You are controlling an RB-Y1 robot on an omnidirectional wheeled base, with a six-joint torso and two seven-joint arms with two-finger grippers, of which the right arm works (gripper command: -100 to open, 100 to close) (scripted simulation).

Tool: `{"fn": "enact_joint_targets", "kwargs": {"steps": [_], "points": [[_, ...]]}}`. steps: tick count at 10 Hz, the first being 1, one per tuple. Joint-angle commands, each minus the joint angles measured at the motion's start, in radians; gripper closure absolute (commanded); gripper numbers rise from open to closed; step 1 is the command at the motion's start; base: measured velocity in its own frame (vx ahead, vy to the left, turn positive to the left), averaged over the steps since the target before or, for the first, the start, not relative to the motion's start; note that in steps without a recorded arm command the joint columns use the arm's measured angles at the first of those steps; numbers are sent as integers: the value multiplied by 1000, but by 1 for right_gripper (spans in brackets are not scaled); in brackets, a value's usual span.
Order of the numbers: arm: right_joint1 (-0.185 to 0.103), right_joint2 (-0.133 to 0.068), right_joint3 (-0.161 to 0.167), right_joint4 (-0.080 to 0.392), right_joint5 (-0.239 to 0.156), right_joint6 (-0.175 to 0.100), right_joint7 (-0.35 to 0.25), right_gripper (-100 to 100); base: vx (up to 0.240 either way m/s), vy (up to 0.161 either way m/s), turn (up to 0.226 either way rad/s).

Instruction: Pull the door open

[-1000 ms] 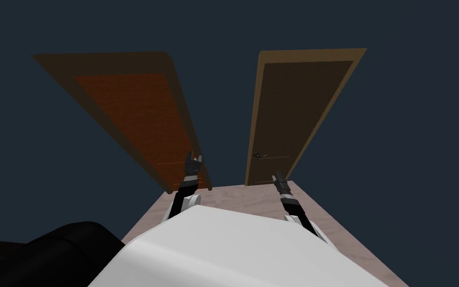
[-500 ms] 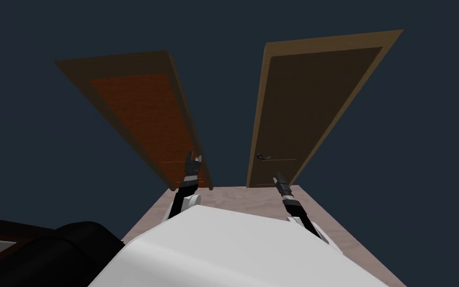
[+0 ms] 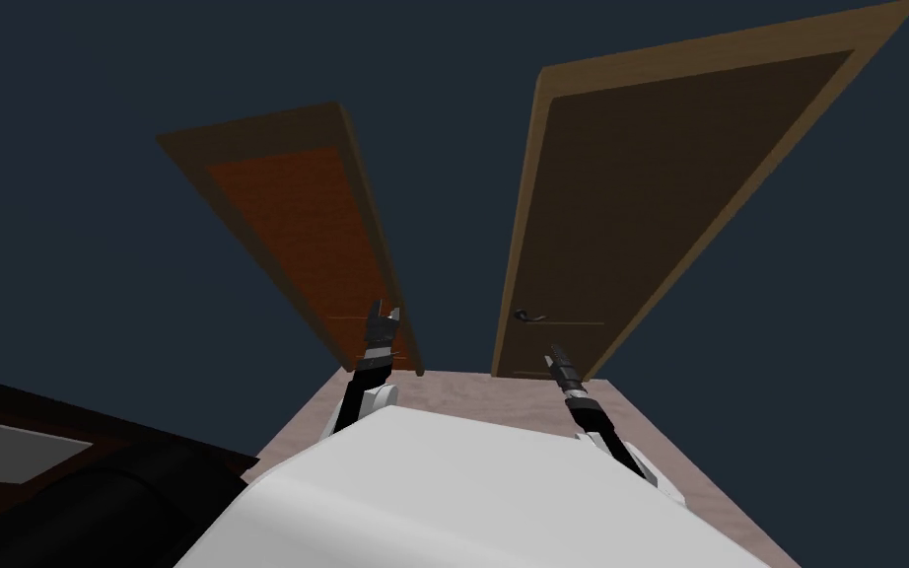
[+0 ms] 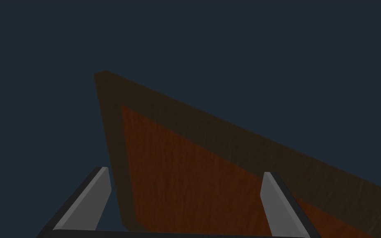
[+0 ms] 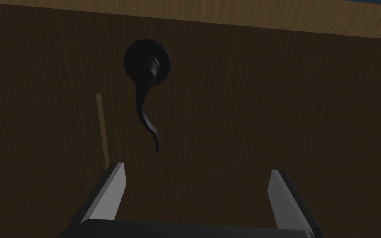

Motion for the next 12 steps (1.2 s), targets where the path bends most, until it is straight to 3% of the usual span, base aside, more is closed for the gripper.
{"fn": "enact_joint_targets", "kwargs": {"steps": [1,2,5,6,12], "points": [[-17,-17,4,50,-1,-17,-15,-100,76,-59,141],[-17,-17,4,60,-1,-17,-15,-100,44,-43,51],[-48,-48,11,146,-3,-40,-41,-100,51,-43,119],[-48,-48,11,153,-3,-40,-41,-100,44,-40,26],[-95,-94,21,293,-6,-75,-78,-100,53,-43,93]]}}
